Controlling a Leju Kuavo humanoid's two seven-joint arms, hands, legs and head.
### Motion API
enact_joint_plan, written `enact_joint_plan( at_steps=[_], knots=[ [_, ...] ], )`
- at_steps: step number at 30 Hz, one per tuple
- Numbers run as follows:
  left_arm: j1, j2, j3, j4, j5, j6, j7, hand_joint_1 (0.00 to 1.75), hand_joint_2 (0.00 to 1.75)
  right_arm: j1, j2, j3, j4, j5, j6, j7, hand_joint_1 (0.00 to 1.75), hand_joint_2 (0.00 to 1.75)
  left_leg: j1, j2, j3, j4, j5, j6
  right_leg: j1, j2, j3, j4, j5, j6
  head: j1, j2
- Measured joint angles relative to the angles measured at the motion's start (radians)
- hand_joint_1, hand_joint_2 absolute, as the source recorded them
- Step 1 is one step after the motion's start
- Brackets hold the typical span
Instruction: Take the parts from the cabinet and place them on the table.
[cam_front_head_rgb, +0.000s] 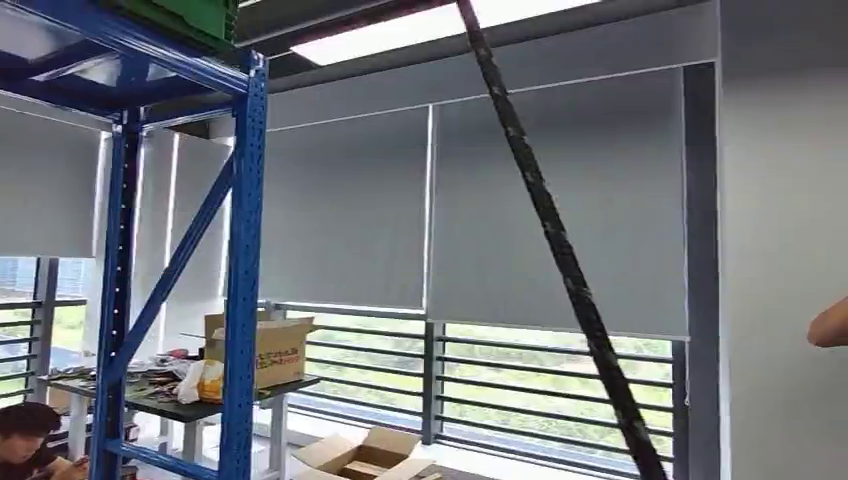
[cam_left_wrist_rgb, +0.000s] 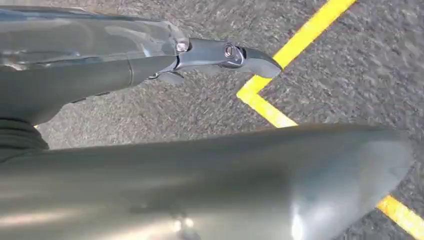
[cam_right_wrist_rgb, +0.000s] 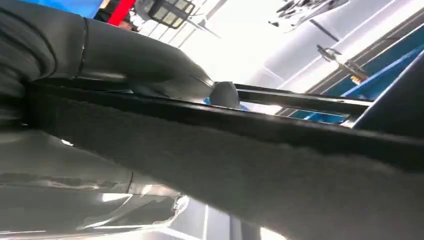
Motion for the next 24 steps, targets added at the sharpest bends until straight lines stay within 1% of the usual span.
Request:
enact_joint_plan(
  at_steps=[1,2,3,4,5,6,7,8,9,10,11,12,13,14,15,16,17,18,19,20,21,22,23,24],
  knots=[
    [-0.003,0.000,-0.002,0.000,0.000,-0.002,-0.003,0.00,1.75,0.000,-0.001,0.000,-0.003,-0.004,0.003,-0.001,1.75,1.75,0.003,-0.023,-0.001,0.008,-0.014,-0.002,-0.008,0.005,0.009,-0.011,0.006,-0.007,0.000,0.000],
    [-0.003,-0.002,-0.003,0.000,0.001,-0.002,-0.005,0.00,1.75,-0.004,-0.003,0.000,-0.003,-0.009,0.006,-0.005,1.75,1.75,0.003,-0.056,-0.018,0.048,-0.041,-0.002,-0.009,0.010,0.012,-0.016,0.008,-0.015,0.000,0.000],
    [-0.003,-0.006,-0.003,0.000,0.001,-0.005,-0.005,0.00,1.75,-0.006,-0.004,-0.001,-0.003,-0.014,0.008,-0.006,1.75,1.75,0.002,-0.073,-0.054,0.124,-0.080,-0.002,-0.009,0.018,0.012,-0.016,0.008,-0.017,0.000,0.000],
    [-0.001,-0.007,-0.004,0.000,0.001,-0.005,0.002,0.00,1.75,-0.004,-0.007,-0.004,-0.003,-0.021,0.016,-0.011,1.75,1.75,0.002,-0.080,-0.099,0.213,-0.118,-0.003,-0.007,0.027,0.012,-0.016,0.007,-0.018,0.000,0.000],
    [0.002,-0.009,-0.005,0.000,0.000,-0.004,0.006,0.00,1.75,-0.003,-0.010,-0.006,-0.003,-0.026,0.023,-0.015,1.75,1.75,0.002,-0.083,-0.135,0.281,-0.137,-0.003,-0.006,0.038,0.012,-0.015,0.007,-0.019,0.000,0.000],
    [0.005,-0.010,-0.005,0.000,-0.001,-0.004,0.010,0.00,1.75,-0.003,-0.011,-0.006,-0.003,-0.030,0.027,-0.018,1.75,1.75,0.001,-0.084,-0.158,0.316,-0.135,-0.003,-0.006,0.049,0.013,-0.015,0.006,-0.019,0.000,0.000],
    [0.006,-0.012,-0.006,0.000,-0.003,-0.002,0.013,0.00,1.75,-0.003,-0.012,-0.008,-0.003,-0.032,0.029,-0.019,1.75,1.75,0.002,-0.085,-0.157,0.297,-0.107,-0.003,-0.006,0.063,0.015,-0.014,0.005,-0.019,0.000,0.000],
    [0.006,-0.014,-0.006,0.000,-0.008,-0.002,0.013,0.00,1.75,-0.003,-0.013,-0.010,-0.004,-0.034,0.032,-0.021,1.75,1.75,0.002,-0.087,-0.136,0.236,-0.060,-0.002,-0.006,0.075,0.017,-0.013,0.004,-0.018,0.000,0.000],
    [0.005,-0.014,-0.008,0.000,-0.009,-0.003,0.011,0.00,1.75,-0.002,-0.014,-0.013,-0.004,-0.035,0.037,-0.021,1.75,1.75,0.003,-0.091,-0.105,0.158,-0.010,0.000,-0.006,0.086,0.020,-0.011,0.001,-0.016,0.000,0.000],
    [0.005,-0.015,-0.010,0.000,-0.010,-0.003,0.009,0.00,1.75,0.000,-0.014,-0.016,-0.005,-0.035,0.045,-0.024,1.75,1.75,0.005,-0.114,-0.066,0.060,0.042,0.002,-0.007,0.097,0.023,-0.005,-0.005,-0.012,0.000,0.000],
    [0.003,-0.015,-0.010,0.000,-0.010,-0.002,0.008,0.00,1.75,0.003,-0.014,-0.019,-0.005,-0.034,0.050,-0.029,1.75,1.75,0.008,-0.148,-0.055,0.038,0.031,0.007,-0.001,0.106,0.018,0.003,-0.010,-0.005,0.000,0.000],
    [0.003,-0.016,-0.010,0.000,-0.009,-0.002,0.006,0.00,1.75,0.004,-0.014,-0.021,-0.005,-0.033,0.056,-0.033,1.75,1.75,0.008,-0.145,-0.048,0.022,0.023,0.009,-0.005,0.116,0.011,0.009,-0.012,-0.002,-0.001,0.000],
    [0.004,-0.016,-0.011,0.000,-0.010,-0.002,0.004,0.00,1.75,0.008,-0.014,-0.024,-0.006,-0.032,0.057,-0.037,1.75,1.75,0.003,-0.140,-0.050,0.025,0.024,0.012,-0.007,0.122,0.007,0.007,-0.008,0.004,-0.001,0.001],
    [0.003,-0.016,-0.012,0.000,-0.010,-0.002,0.003,0.00,1.75,0.014,-0.014,-0.025,-0.007,-0.030,0.057,-0.039,1.75,1.75,0.000,-0.135,-0.049,0.025,0.023,0.018,-0.012,0.130,0.007,0.004,-0.007,0.011,-0.001,0.000],
    [0.001,-0.016,-0.013,0.000,-0.010,-0.002,0.002,0.00,1.75,0.018,-0.014,-0.026,-0.008,-0.029,0.057,-0.042,1.75,1.75,0.003,-0.125,-0.048,0.021,0.026,0.023,-0.011,0.137,0.006,0.004,-0.008,0.015,-0.001,0.000],
    [-0.002,-0.017,-0.014,0.000,-0.010,-0.003,0.002,0.00,1.75,0.021,-0.014,-0.027,-0.011,-0.028,0.058,-0.042,1.75,1.75,0.007,-0.114,-0.045,0.016,0.029,0.031,-0.012,0.120,0.005,0.014,-0.019,0.020,-0.001,0.000],
    [-0.003,-0.015,-0.015,0.000,-0.010,-0.003,0.001,0.00,1.75,0.018,-0.014,-0.027,-0.014,-0.028,0.057,-0.043,1.75,1.75,0.006,-0.108,-0.042,0.012,0.029,0.036,-0.009,0.076,-0.009,0.046,-0.041,0.025,-0.001,0.000],
    [-0.001,-0.015,-0.016,0.000,-0.010,-0.003,0.001,0.00,1.75,0.016,-0.014,-0.028,-0.015,-0.027,0.056,-0.043,1.75,1.75,0.005,-0.098,-0.040,0.012,0.028,0.039,-0.012,0.052,-0.039,0.108,-0.075,0.029,-0.001,0.000],
    [0.001,-0.015,-0.017,0.000,-0.011,-0.003,0.001,0.00,1.75,0.018,-0.014,-0.027,-0.015,-0.027,0.056,-0.043,1.75,1.75,0.003,-0.088,-0.039,0.012,0.026,0.041,-0.015,0.039,-0.078,0.188,-0.113,0.034,-0.001,0.000],
    [0.004,-0.014,-0.019,0.000,-0.011,-0.004,0.001,0.00,1.75,0.021,-0.014,-0.026,-0.015,-0.027,0.055,-0.043,1.75,1.75,0.002,-0.075,-0.039,0.012,0.025,0.042,-0.018,0.032,-0.123,0.276,-0.144,0.038,-0.001,0.000],
    [0.004,-0.014,-0.020,0.000,-0.014,-0.005,0.001,0.00,1.75,0.021,-0.014,-0.025,-0.015,-0.027,0.053,-0.043,1.75,1.75,0.001,-0.065,-0.039,0.012,0.023,0.043,-0.020,0.030,-0.148,0.322,-0.150,0.040,-0.001,0.000],
    [0.004,-0.014,-0.021,0.000,-0.017,-0.008,0.000,0.00,1.75,0.021,-0.014,-0.024,-0.015,-0.027,0.052,-0.043,1.75,1.75,0.000,-0.056,-0.037,0.012,0.021,0.042,-0.022,0.028,-0.149,0.316,-0.132,0.041,-0.001,0.000],
    [0.002,-0.014,-0.022,0.000,-0.019,-0.009,-0.001,0.00,1.75,0.021,-0.014,-0.023,-0.015,-0.027,0.050,-0.043,1.75,1.75,0.000,-0.048,-0.033,0.012,0.019,0.040,-0.022,0.025,-0.124,0.261,-0.095,0.042,-0.001,0.000],
    [0.001,-0.014,-0.023,0.000,-0.020,-0.009,-0.001,0.00,1.75,0.020,-0.014,-0.023,-0.016,-0.027,0.043,-0.043,1.75,1.75,0.000,-0.040,-0.027,0.012,0.015,0.039,-0.022,0.017,-0.079,0.169,-0.047,0.040,-0.001,0.000]
  ],
)
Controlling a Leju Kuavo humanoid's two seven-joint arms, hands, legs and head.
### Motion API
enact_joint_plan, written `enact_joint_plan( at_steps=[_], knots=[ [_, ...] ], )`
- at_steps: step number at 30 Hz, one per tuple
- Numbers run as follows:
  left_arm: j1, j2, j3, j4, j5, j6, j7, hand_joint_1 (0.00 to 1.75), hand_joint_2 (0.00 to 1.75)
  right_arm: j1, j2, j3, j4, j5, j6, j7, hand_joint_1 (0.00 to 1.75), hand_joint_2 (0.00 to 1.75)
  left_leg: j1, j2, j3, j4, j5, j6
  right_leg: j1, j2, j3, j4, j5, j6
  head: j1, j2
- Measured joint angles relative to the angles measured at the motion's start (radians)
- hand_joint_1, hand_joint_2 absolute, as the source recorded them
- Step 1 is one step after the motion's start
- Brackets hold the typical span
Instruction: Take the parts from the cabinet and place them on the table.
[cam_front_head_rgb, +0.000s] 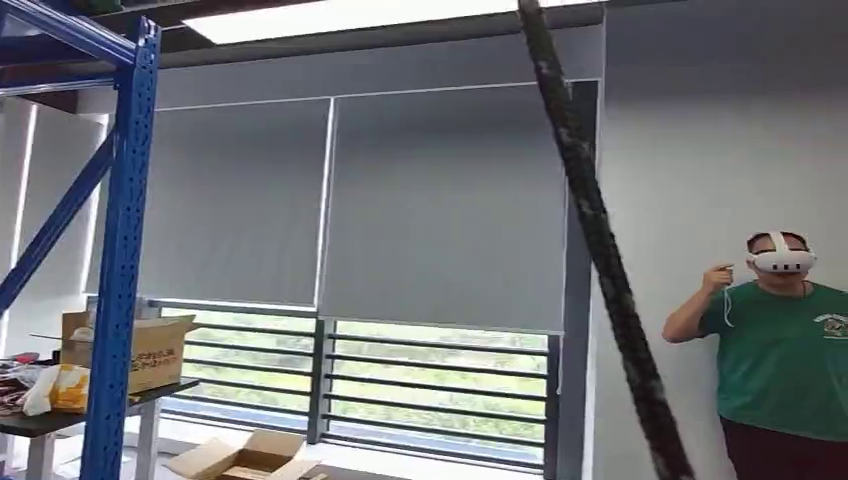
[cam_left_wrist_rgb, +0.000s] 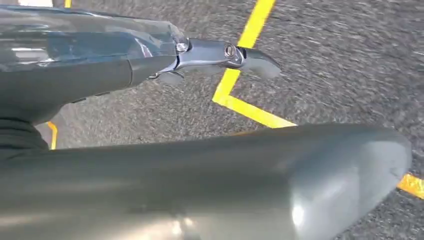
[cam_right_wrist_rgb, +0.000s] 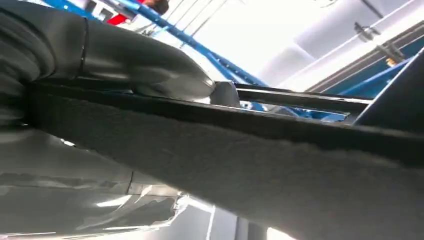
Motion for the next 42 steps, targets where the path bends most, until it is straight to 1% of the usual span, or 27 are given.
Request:
enact_joint_plan(
  at_steps=[1,2,3,6,7,8,10,12,13,14,16,17,18,21,22,24,26,27,28,29,31,32,33,38,39,40,42],
  knots=[
    [0.000,0.000,-0.001,0.000,-0.002,0.000,0.000,0.00,1.75,-0.003,0.000,0.001,-0.002,0.000,-0.004,0.000,1.75,1.75,0.000,0.007,0.007,0.000,-0.004,-0.004,0.001,-0.020,0.050,-0.100,0.046,-0.005,0.000,0.000],
    [0.000,0.000,-0.001,0.000,-0.004,0.000,0.000,0.00,1.75,-0.006,0.000,0.002,-0.005,-0.002,-0.006,0.000,1.75,1.75,-0.002,0.012,0.010,-0.001,-0.008,-0.009,0.008,-0.068,0.078,-0.154,0.047,-0.009,0.000,0.000],
    [-0.001,0.001,-0.001,0.000,-0.007,-0.001,0.000,0.00,1.75,-0.010,0.000,0.004,-0.007,-0.005,-0.006,0.000,1.75,1.75,-0.007,0.016,0.010,0.000,-0.011,-0.015,0.016,-0.062,0.076,-0.160,0.046,-0.019,0.000,0.000],
    [-0.003,0.002,-0.004,0.000,-0.010,-0.003,0.001,0.00,1.75,-0.014,0.000,0.013,-0.014,-0.010,0.000,0.000,1.75,1.75,-0.002,0.039,0.020,-0.011,-0.011,-0.031,0.023,-0.033,0.072,-0.162,0.047,-0.033,0.000,0.000],
    [-0.004,0.002,-0.006,0.000,-0.011,-0.003,0.001,0.00,1.75,-0.019,0.000,0.020,-0.019,-0.010,0.003,0.000,1.75,1.75,-0.001,0.040,0.025,-0.011,-0.021,-0.038,0.012,-0.023,0.083,-0.179,0.055,-0.045,0.001,0.000],
    [-0.007,0.005,-0.008,0.000,-0.011,-0.004,0.000,0.00,1.75,-0.024,-0.001,0.029,-0.024,-0.010,0.004,0.000,1.75,1.75,0.001,0.004,0.018,0.014,-0.041,-0.037,0.013,-0.017,0.088,-0.185,0.057,-0.050,0.000,0.000],
    [-0.004,0.005,-0.009,0.000,-0.015,-0.010,0.002,0.00,1.75,-0.038,-0.004,0.054,-0.025,-0.009,-0.005,0.000,1.75,1.75,0.001,-0.035,-0.045,0.150,-0.110,-0.037,0.013,-0.001,0.088,-0.185,0.057,-0.059,0.000,0.000],
    [0.001,0.008,-0.010,0.000,-0.018,-0.010,0.002,0.00,1.75,-0.039,-0.009,0.077,-0.025,-0.009,-0.010,0.000,1.75,1.75,0.000,-0.044,-0.121,0.290,-0.155,-0.039,0.016,0.023,0.089,-0.184,0.055,-0.061,0.000,0.000],
    [0.003,0.010,-0.011,0.000,-0.020,-0.011,0.002,0.00,1.75,-0.039,-0.013,0.094,-0.024,-0.010,-0.013,0.000,1.75,1.75,0.000,-0.045,-0.136,0.303,-0.143,-0.039,0.016,0.035,0.091,-0.183,0.055,-0.061,0.000,0.000],
    [0.003,0.012,-0.013,0.000,-0.021,-0.010,0.002,0.00,1.75,-0.039,-0.015,0.109,-0.023,-0.009,-0.015,0.000,1.75,1.75,0.000,-0.045,-0.128,0.269,-0.110,-0.038,0.016,0.047,0.093,-0.183,0.053,-0.061,0.000,0.000],
    [0.001,0.014,-0.015,0.000,-0.021,-0.011,0.002,0.00,1.75,-0.039,-0.018,0.131,-0.020,-0.006,-0.019,0.000,1.75,1.75,0.003,-0.058,-0.066,0.109,-0.006,-0.037,0.015,0.069,0.099,-0.177,0.047,-0.057,0.000,0.000],
    [0.001,0.016,-0.015,0.000,-0.022,-0.011,0.001,0.00,1.75,-0.039,-0.019,0.145,-0.016,-0.007,-0.019,0.000,1.75,1.75,0.007,-0.091,-0.035,0.027,0.030,-0.034,0.014,0.079,0.098,-0.170,0.040,-0.052,0.000,0.000],
    [0.001,0.017,-0.015,0.000,-0.022,-0.011,0.001,0.00,1.75,-0.038,-0.019,0.152,-0.008,-0.013,-0.019,0.000,1.75,1.75,0.012,-0.121,-0.025,0.011,0.016,-0.033,0.022,0.088,0.092,-0.159,0.035,-0.045,0.001,0.000],
    [0.000,0.018,-0.016,0.000,-0.023,-0.011,-0.002,0.00,1.75,-0.028,-0.020,0.162,0.017,-0.033,-0.015,0.000,1.75,1.75,0.002,-0.104,-0.025,0.012,0.014,-0.024,0.010,0.111,0.085,-0.165,0.040,-0.030,0.000,0.000],
    [-0.002,0.018,-0.018,0.000,-0.024,-0.013,-0.003,0.00,1.75,-0.029,-0.021,0.163,0.024,-0.035,-0.014,0.000,1.75,1.75,0.007,-0.093,-0.022,0.004,0.018,-0.016,0.010,0.115,0.084,-0.162,0.036,-0.025,0.000,0.000],
    [-0.004,0.019,-0.021,0.000,-0.024,-0.013,-0.006,0.00,1.75,-0.034,-0.021,0.165,0.039,-0.039,-0.010,0.000,1.75,1.75,0.007,-0.075,-0.017,-0.001,0.019,-0.006,0.013,0.034,0.060,-0.104,-0.006,-0.014,0.000,0.000],
    [0.000,0.021,-0.024,0.000,-0.029,-0.016,-0.006,0.00,1.75,-0.038,-0.021,0.164,0.064,-0.045,-0.005,0.000,1.75,1.75,0.005,-0.052,-0.016,-0.001,0.016,-0.002,0.007,0.014,-0.018,0.054,-0.079,-0.006,0.000,0.000],
    [0.001,0.021,-0.025,0.000,-0.032,-0.018,-0.006,0.00,1.75,-0.038,-0.020,0.162,0.079,-0.045,0.001,0.000,1.75,1.75,0.005,-0.041,-0.017,-0.001,0.015,-0.002,0.004,0.012,-0.057,0.128,-0.102,-0.003,0.000,0.000],
    [0.001,0.021,-0.026,0.000,-0.035,-0.020,-0.006,0.00,1.75,-0.038,-0.019,0.158,0.095,-0.045,0.005,0.000,1.75,1.75,0.005,-0.031,-0.016,-0.001,0.013,-0.002,0.001,0.011,-0.074,0.157,-0.098,0.000,0.000,0.000],
    [-0.001,0.021,-0.028,0.000,-0.037,-0.021,-0.006,0.00,1.75,-0.039,-0.018,0.152,0.108,-0.045,0.007,0.000,1.75,1.75,0.005,-0.023,-0.014,-0.001,0.011,-0.003,-0.001,0.010,-0.065,0.130,-0.070,0.002,0.000,0.000],
    [-0.003,0.021,-0.032,0.000,-0.043,-0.024,-0.006,0.00,1.75,-0.048,-0.011,0.140,0.132,-0.043,0.014,0.000,1.75,1.75,0.005,-0.009,-0.004,-0.001,0.005,-0.007,-0.001,-0.005,0.011,-0.027,0.019,0.000,0.000,0.000],
    [-0.003,0.021,-0.033,0.000,-0.044,-0.024,-0.006,0.00,1.75,-0.054,-0.007,0.132,0.141,-0.043,0.016,0.000,1.75,1.75,0.005,-0.003,0.002,-0.001,0.001,-0.012,0.000,-0.030,0.057,-0.121,0.060,-0.004,0.000,0.000],
    [-0.003,0.021,-0.033,0.000,-0.044,-0.025,-0.006,0.00,1.75,-0.059,-0.003,0.125,0.150,-0.042,0.018,0.000,1.75,1.75,-0.001,0.002,0.004,-0.001,-0.003,-0.018,0.013,-0.073,0.073,-0.151,0.047,-0.009,0.000,0.000],
    [-0.008,0.022,-0.044,0.000,-0.053,-0.031,-0.008,0.00,1.75,-0.074,0.016,0.088,0.187,-0.035,0.024,0.000,1.75,1.75,-0.002,0.040,0.013,-0.009,-0.016,-0.044,0.017,-0.029,0.074,-0.172,0.056,-0.042,0.001,0.000],
    [-0.012,0.023,-0.045,0.000,-0.054,-0.031,-0.008,0.00,1.75,-0.075,0.021,0.086,0.189,-0.034,0.025,0.000,1.75,1.75,0.002,0.025,0.012,0.005,-0.026,-0.044,0.012,-0.025,0.075,-0.174,0.057,-0.045,0.000,0.000],
    [-0.013,0.021,-0.047,0.001,-0.055,-0.032,-0.011,0.00,1.75,-0.081,0.026,0.082,0.194,-0.034,0.025,0.000,1.75,1.75,0.000,-0.008,-0.019,0.073,-0.065,-0.043,0.012,-0.015,0.078,-0.177,0.057,-0.051,0.002,0.000],
    [-0.008,0.023,-0.048,0.001,-0.056,-0.031,-0.010,0.00,1.75,-0.085,0.035,0.073,0.209,-0.029,0.029,0.000,1.75,1.75,-0.001,-0.032,-0.101,0.231,-0.123,-0.039,0.015,0.003,0.078,-0.176,0.056,-0.056,0.002,0.000]
  ],
)
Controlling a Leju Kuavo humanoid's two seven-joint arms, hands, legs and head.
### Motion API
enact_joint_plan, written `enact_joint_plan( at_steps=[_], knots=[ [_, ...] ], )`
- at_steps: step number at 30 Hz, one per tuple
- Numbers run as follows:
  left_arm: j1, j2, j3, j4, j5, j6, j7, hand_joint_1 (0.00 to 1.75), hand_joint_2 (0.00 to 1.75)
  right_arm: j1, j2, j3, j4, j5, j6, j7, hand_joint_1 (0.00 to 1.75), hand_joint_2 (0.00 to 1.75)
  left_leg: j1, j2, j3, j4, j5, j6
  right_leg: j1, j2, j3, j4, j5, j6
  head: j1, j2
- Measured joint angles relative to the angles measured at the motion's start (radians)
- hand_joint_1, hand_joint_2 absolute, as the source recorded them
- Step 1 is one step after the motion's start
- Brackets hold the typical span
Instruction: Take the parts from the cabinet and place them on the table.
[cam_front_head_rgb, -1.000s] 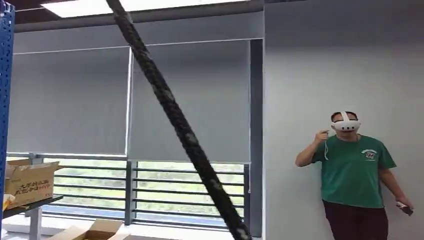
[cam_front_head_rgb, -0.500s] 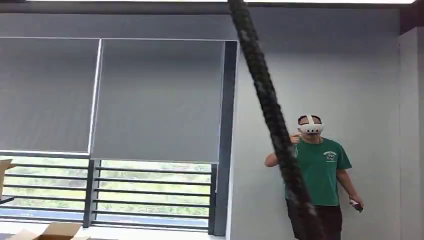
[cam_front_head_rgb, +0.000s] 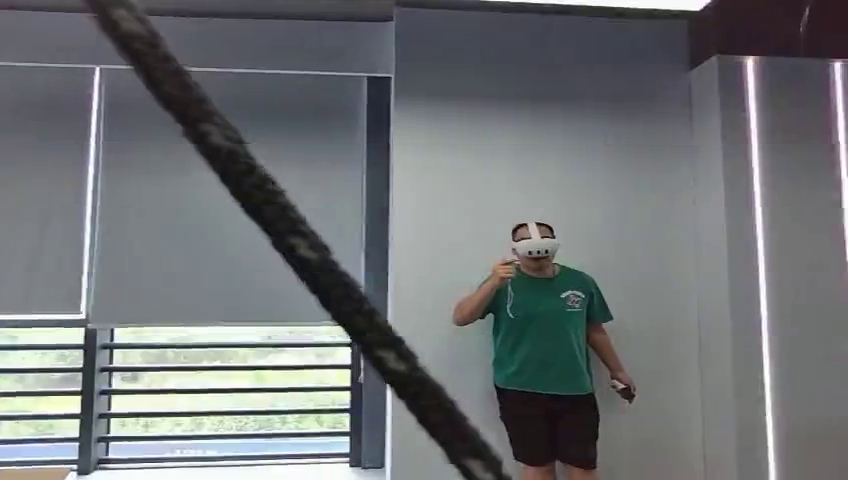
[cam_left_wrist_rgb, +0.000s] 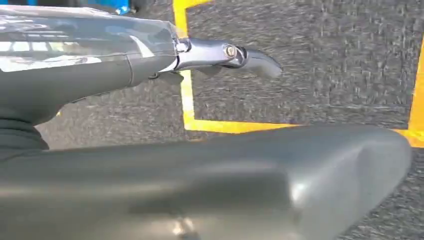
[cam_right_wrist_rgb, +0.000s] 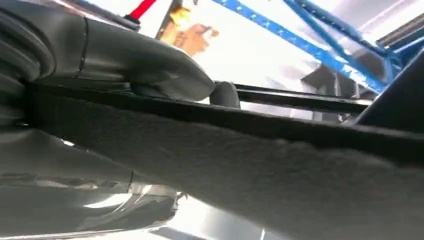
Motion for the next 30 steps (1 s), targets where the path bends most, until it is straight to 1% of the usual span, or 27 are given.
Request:
enact_joint_plan(
  at_steps=[1,2,3,4,5,6,7,8,10,11,12,13,14,15,16,17,18,19,20,21,22,25,26,27,28,29,30],
  knots=[
    [0.005,0.001,0.000,0.000,0.000,0.000,0.000,0.00,1.75,0.001,0.003,-0.004,0.009,0.003,0.001,0.000,1.75,1.75,-0.002,-0.007,-0.036,0.057,-0.009,0.003,0.001,0.013,0.001,0.001,-0.001,-0.002,0.000,0.000],
    [0.008,0.001,0.000,0.000,-0.003,0.000,0.000,0.00,1.75,0.002,0.005,-0.008,0.013,0.005,0.002,0.000,1.75,1.75,-0.002,-0.011,-0.045,0.057,0.008,0.005,0.001,0.026,0.003,0.002,-0.002,-0.002,0.000,0.000],
    [0.009,0.001,-0.001,0.000,-0.003,0.000,0.000,0.00,1.75,0.002,0.007,-0.010,0.016,0.005,0.003,0.000,1.75,1.75,-0.002,-0.015,-0.031,0.008,0.050,0.008,0.001,0.038,0.007,0.002,-0.004,-0.001,0.000,0.000],
    [0.007,0.001,-0.001,0.000,-0.003,0.000,0.000,0.00,1.75,0.001,0.009,-0.014,0.019,0.006,0.004,0.000,1.75,1.75,-0.002,-0.020,-0.003,-0.067,0.100,0.010,0.001,0.049,0.011,0.003,-0.007,0.000,0.000,0.000],
    [0.006,0.001,-0.001,0.000,-0.003,0.000,0.000,0.00,1.75,0.001,0.013,-0.017,0.021,0.006,0.005,0.000,1.75,1.75,-0.001,-0.035,0.030,-0.151,0.149,0.013,0.001,0.057,0.014,0.006,-0.011,0.002,0.000,0.000],
    [0.006,0.002,-0.001,0.000,-0.003,0.000,0.000,0.00,1.75,0.001,0.014,-0.019,0.022,0.006,0.005,0.000,1.75,1.75,0.002,-0.068,0.050,-0.199,0.160,0.016,0.002,0.066,0.014,0.009,-0.015,0.007,0.000,0.000],
    [0.005,0.002,-0.002,0.000,-0.003,0.000,0.000,0.00,1.75,0.000,0.015,-0.022,0.025,0.006,0.005,0.000,1.75,1.75,0.005,-0.068,0.057,-0.221,0.153,0.016,0.005,0.078,0.009,0.017,-0.018,0.012,0.000,0.000],
    [0.006,0.002,-0.002,0.000,-0.003,0.000,0.000,0.00,1.75,0.000,0.016,-0.025,0.026,0.007,0.005,0.000,1.75,1.75,0.001,-0.064,0.057,-0.217,0.153,0.017,0.002,0.082,0.007,0.014,-0.016,0.017,0.000,0.000],
    [0.003,0.002,-0.002,0.000,-0.003,0.000,0.000,0.00,1.75,0.002,0.016,-0.029,0.027,0.008,0.005,0.000,1.75,1.75,-0.003,-0.053,0.059,-0.218,0.154,0.026,-0.001,0.094,0.006,0.011,-0.014,0.025,0.000,0.000],
    [0.001,0.000,-0.003,0.000,-0.003,0.000,0.000,0.00,1.75,0.003,0.016,-0.032,0.027,0.009,0.006,0.000,1.75,1.75,0.004,-0.043,0.061,-0.225,0.158,0.033,-0.001,0.089,0.006,0.015,-0.023,0.030,0.000,0.000],
    [-0.001,0.002,-0.005,0.000,-0.005,0.000,0.000,0.00,1.75,0.000,0.016,-0.034,0.027,0.011,0.008,0.000,1.75,1.75,0.004,-0.039,0.064,-0.228,0.158,0.039,0.003,0.048,-0.003,0.041,-0.042,0.035,0.000,0.000],
    [-0.001,0.002,-0.006,0.000,-0.005,0.000,0.000,0.00,1.75,-0.004,0.017,-0.036,0.028,0.014,0.011,0.000,1.75,1.75,0.003,-0.031,0.065,-0.229,0.157,0.043,0.000,0.025,-0.031,0.099,-0.076,0.040,0.000,0.000],
    [0.001,0.002,-0.007,0.000,-0.006,-0.001,0.000,0.00,1.75,-0.005,0.020,-0.040,0.031,0.018,0.016,0.000,1.75,1.75,0.002,-0.022,0.065,-0.229,0.156,0.044,-0.004,0.015,-0.073,0.184,-0.115,0.045,0.000,0.000],
    [0.003,0.002,-0.008,0.000,-0.006,-0.002,0.000,0.00,1.75,-0.004,0.022,-0.044,0.035,0.021,0.018,0.000,1.75,1.75,0.002,-0.013,0.065,-0.228,0.155,0.045,-0.007,0.011,-0.113,0.262,-0.145,0.048,0.000,0.000],
    [0.004,0.002,-0.008,0.000,-0.007,-0.003,0.000,0.00,1.75,-0.004,0.023,-0.048,0.041,0.023,0.022,0.000,1.75,1.75,0.001,-0.004,0.065,-0.228,0.153,0.045,-0.010,0.009,-0.143,0.318,-0.157,0.051,0.000,0.000],
    [0.004,0.002,-0.009,0.000,-0.010,-0.003,0.000,0.00,1.75,-0.005,0.025,-0.053,0.049,0.025,0.027,0.001,1.75,1.75,0.001,0.003,0.066,-0.228,0.152,0.045,-0.012,0.008,-0.151,0.322,-0.142,0.054,0.000,0.000],
    [0.003,0.002,-0.010,0.000,-0.014,-0.004,0.000,0.00,1.75,-0.006,0.026,-0.058,0.056,0.025,0.028,0.002,1.75,1.75,0.001,0.009,0.068,-0.228,0.150,0.044,-0.012,0.006,-0.133,0.280,-0.110,0.055,0.000,0.000],
    [0.002,0.002,-0.011,0.000,-0.017,-0.005,0.000,0.00,1.75,-0.010,0.030,-0.062,0.064,0.026,0.029,0.005,1.75,1.75,0.001,0.016,0.071,-0.228,0.148,0.043,-0.012,0.000,-0.093,0.196,-0.062,0.053,0.000,0.000],
    [0.001,0.002,-0.012,0.000,-0.020,-0.008,-0.002,0.00,1.75,-0.017,0.034,-0.067,0.072,0.026,0.034,0.009,1.75,1.75,0.001,0.023,0.078,-0.228,0.144,0.039,-0.010,-0.012,-0.043,0.094,-0.013,0.048,0.000,0.000],
    [0.001,0.002,-0.014,0.000,-0.022,-0.010,-0.003,0.00,1.75,-0.026,0.038,-0.074,0.083,0.026,0.037,0.011,1.75,1.75,0.001,0.029,0.082,-0.230,0.142,0.036,-0.005,-0.048,-0.006,0.016,0.003,0.041,0.000,0.000],
    [0.000,0.002,-0.016,0.000,-0.025,-0.012,-0.003,0.00,1.75,-0.036,0.042,-0.081,0.097,0.025,0.038,0.013,1.75,1.75,-0.005,0.035,0.082,-0.229,0.139,0.031,0.006,-0.057,-0.001,0.007,-0.005,0.035,0.000,0.000],
    [-0.002,0.002,-0.024,0.000,-0.030,-0.014,-0.003,0.00,1.75,-0.052,0.057,-0.098,0.141,0.029,0.050,0.024,1.75,1.75,0.001,0.055,0.092,-0.239,0.139,0.016,0.010,-0.027,-0.005,0.008,-0.003,0.025,0.000,0.000],
    [-0.004,0.002,-0.026,0.000,-0.032,-0.015,-0.004,0.00,1.75,-0.057,0.063,-0.101,0.150,0.032,0.058,0.028,1.75,1.75,0.000,0.057,0.098,-0.240,0.134,0.008,0.004,-0.019,0.006,-0.007,0.003,0.016,0.000,0.000],
    [-0.008,0.003,-0.027,0.000,-0.036,-0.015,-0.005,0.00,1.75,-0.065,0.072,-0.101,0.161,0.039,0.064,0.029,1.75,1.75,0.002,0.029,0.096,-0.224,0.118,0.006,0.000,-0.015,0.013,-0.016,0.008,0.010,0.000,0.000],
    [-0.008,0.003,-0.027,0.000,-0.037,-0.016,-0.005,0.00,1.75,-0.078,0.082,-0.100,0.175,0.048,0.069,0.033,1.75,1.75,0.002,0.007,0.073,-0.173,0.087,0.007,-0.002,-0.010,0.013,-0.017,0.009,0.004,0.000,0.000],
    [-0.007,0.003,-0.028,0.000,-0.038,-0.016,-0.005,0.00,1.75,-0.084,0.091,-0.097,0.188,0.056,0.071,0.035,1.75,1.75,0.003,-0.004,0.037,-0.100,0.051,0.006,-0.002,-0.001,0.014,-0.017,0.008,0.003,0.000,0.000],
    [-0.006,0.004,-0.028,0.000,-0.039,-0.016,-0.003,0.00,1.75,-0.085,0.098,-0.093,0.199,0.064,0.071,0.037,1.75,1.75,0.002,-0.009,-0.008,-0.014,0.016,0.004,-0.001,0.008,0.013,-0.016,0.007,0.001,0.000,0.000]
  ],
)
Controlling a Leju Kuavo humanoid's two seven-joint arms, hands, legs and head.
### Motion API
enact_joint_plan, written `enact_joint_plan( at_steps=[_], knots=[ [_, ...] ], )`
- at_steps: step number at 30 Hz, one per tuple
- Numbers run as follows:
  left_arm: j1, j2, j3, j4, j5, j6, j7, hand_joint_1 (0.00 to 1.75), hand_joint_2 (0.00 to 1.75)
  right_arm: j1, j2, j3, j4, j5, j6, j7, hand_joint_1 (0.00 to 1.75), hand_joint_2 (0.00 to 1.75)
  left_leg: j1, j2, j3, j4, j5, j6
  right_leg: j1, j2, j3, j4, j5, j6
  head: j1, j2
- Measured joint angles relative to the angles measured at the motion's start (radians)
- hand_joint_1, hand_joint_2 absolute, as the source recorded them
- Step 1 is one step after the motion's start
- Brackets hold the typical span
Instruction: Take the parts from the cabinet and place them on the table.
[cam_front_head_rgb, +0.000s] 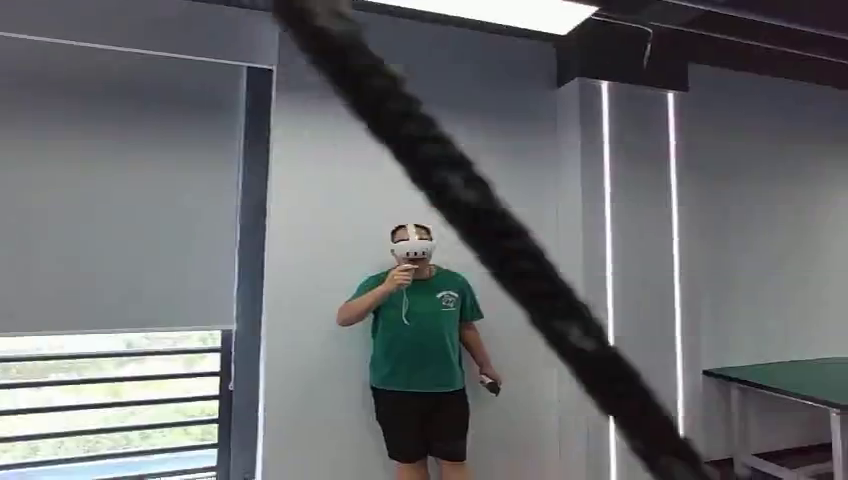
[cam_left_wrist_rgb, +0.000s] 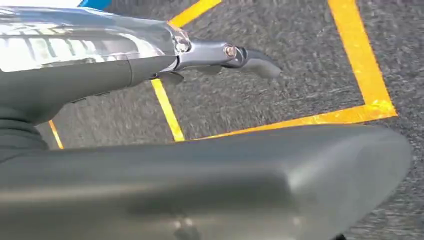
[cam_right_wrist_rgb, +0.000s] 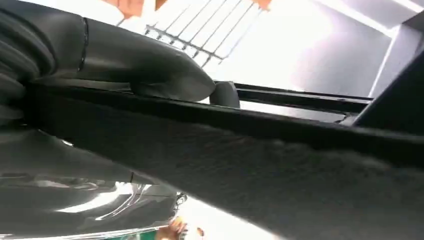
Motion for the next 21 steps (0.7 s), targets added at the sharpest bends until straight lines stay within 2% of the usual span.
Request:
enact_joint_plan(
  at_steps=[1,2,3,5,6,7,10,11,12,13,14,15,16,17,18,19,20,21],
  knots=[
    [0.003,0.000,0.000,0.000,0.000,0.000,0.000,0.00,1.75,0.000,0.005,0.004,0.010,0.003,0.000,0.002,1.75,1.75,-0.001,-0.003,-0.036,0.065,-0.017,-0.001,0.001,0.010,0.000,0.001,-0.001,-0.001,0.000,0.000],
    [0.005,0.000,0.000,0.000,0.000,0.000,0.000,0.00,1.75,0.000,0.010,0.009,0.019,0.006,0.001,0.006,1.75,1.75,-0.001,-0.005,-0.054,0.087,-0.008,-0.001,0.001,0.020,0.001,0.002,-0.001,-0.001,0.000,0.000],
    [0.006,0.000,0.000,0.000,0.000,0.000,0.000,0.00,1.75,-0.002,0.013,0.015,0.026,0.010,0.002,0.007,1.75,1.75,0.000,-0.005,-0.046,0.054,0.025,-0.001,0.001,0.031,0.004,0.003,-0.003,-0.001,0.000,0.000],
    [0.003,0.000,-0.001,0.000,0.000,0.000,0.000,0.00,1.75,-0.008,0.021,0.023,0.036,0.014,0.002,0.009,1.75,1.75,0.003,-0.012,0.024,-0.117,0.132,0.001,0.000,0.051,0.011,0.007,-0.011,0.003,0.000,0.000],
    [0.004,0.000,-0.001,0.000,0.000,0.000,0.000,0.00,1.75,-0.010,0.024,0.027,0.040,0.015,0.002,0.009,1.75,1.75,0.006,-0.037,0.054,-0.193,0.166,0.000,-0.001,0.059,0.010,0.013,-0.017,0.008,0.000,0.000],
    [0.003,0.000,-0.001,0.000,0.000,0.000,0.000,0.00,1.75,-0.014,0.026,0.032,0.044,0.016,0.002,0.009,1.75,1.75,0.010,-0.069,0.062,-0.202,0.147,0.001,0.005,0.066,0.003,0.023,-0.021,0.014,0.000,0.000],
    [0.005,0.000,-0.002,0.000,0.000,0.000,0.000,0.00,1.75,-0.015,0.029,0.040,0.052,0.017,0.003,0.010,1.75,1.75,0.002,-0.055,0.059,-0.204,0.146,0.011,-0.006,0.091,-0.007,0.023,-0.018,0.025,0.000,0.000],
    [0.002,0.000,-0.002,0.000,0.000,0.000,-0.001,0.00,1.75,-0.014,0.029,0.041,0.052,0.016,0.003,0.010,1.75,1.75,0.006,-0.048,0.061,-0.208,0.149,0.017,-0.005,0.097,-0.008,0.023,-0.020,0.031,0.000,0.000],
    [-0.002,-0.001,-0.002,0.000,0.000,0.000,-0.002,0.00,1.75,-0.013,0.029,0.042,0.052,0.015,0.002,0.010,1.75,1.75,0.008,-0.040,0.064,-0.213,0.151,0.023,-0.006,0.075,-0.006,0.028,-0.033,0.037,0.000,0.000],
    [-0.002,0.000,-0.002,0.000,0.002,0.001,-0.004,0.00,1.75,-0.017,0.029,0.043,0.051,0.013,0.000,0.008,1.75,1.75,0.008,-0.033,0.066,-0.215,0.149,0.030,-0.006,0.033,-0.025,0.073,-0.060,0.042,0.000,0.000],
    [0.000,0.000,-0.002,0.000,0.003,0.003,-0.003,0.00,1.75,-0.018,0.029,0.044,0.051,0.012,-0.001,0.008,1.75,1.75,0.008,-0.023,0.068,-0.215,0.148,0.032,-0.008,0.012,-0.060,0.150,-0.099,0.045,-0.001,0.000],
    [0.003,0.000,-0.002,0.000,0.003,0.003,-0.003,0.00,1.75,-0.016,0.029,0.046,0.051,0.011,-0.001,0.008,1.75,1.75,0.007,-0.012,0.070,-0.215,0.145,0.035,-0.010,0.002,-0.105,0.241,-0.136,0.049,0.000,0.000],
    [0.006,0.000,-0.002,0.000,0.003,0.003,-0.003,0.00,1.75,-0.013,0.029,0.047,0.052,0.010,-0.001,0.008,1.75,1.75,0.007,-0.002,0.072,-0.215,0.143,0.034,-0.011,-0.001,-0.143,0.315,-0.160,0.052,0.000,0.000],
    [0.007,0.000,-0.002,0.000,0.005,0.003,-0.003,0.00,1.75,-0.008,0.029,0.047,0.052,0.009,-0.001,0.008,1.75,1.75,0.007,0.006,0.073,-0.215,0.140,0.035,-0.011,-0.002,-0.166,0.351,-0.160,0.054,-0.001,0.000],
    [0.006,-0.001,-0.002,0.000,0.006,0.002,-0.003,0.00,1.75,-0.006,0.029,0.048,0.052,0.007,-0.002,0.008,1.75,1.75,0.007,0.013,0.076,-0.215,0.138,0.033,-0.011,-0.003,-0.164,0.335,-0.139,0.055,0.000,0.000],
    [0.005,-0.001,-0.002,0.000,0.006,0.002,-0.003,0.00,1.75,-0.006,0.028,0.048,0.052,0.006,-0.002,0.008,1.75,1.75,0.007,0.021,0.081,-0.215,0.134,0.033,-0.011,-0.007,-0.133,0.267,-0.092,0.053,0.000,0.000],
    [0.004,-0.001,-0.002,0.000,0.007,0.001,-0.003,0.00,1.75,-0.006,0.029,0.048,0.050,0.003,-0.003,0.008,1.75,1.75,0.006,0.028,0.089,-0.215,0.130,0.030,-0.010,-0.014,-0.088,0.170,-0.039,0.048,-0.001,0.000],
    [0.004,-0.002,-0.002,0.000,0.009,0.001,-0.003,0.00,1.75,-0.006,0.029,0.048,0.049,0.002,-0.004,0.008,1.75,1.75,0.006,0.035,0.098,-0.216,0.125,0.028,-0.005,-0.038,-0.040,0.070,0.007,0.039,0.000,0.000]
  ],
)
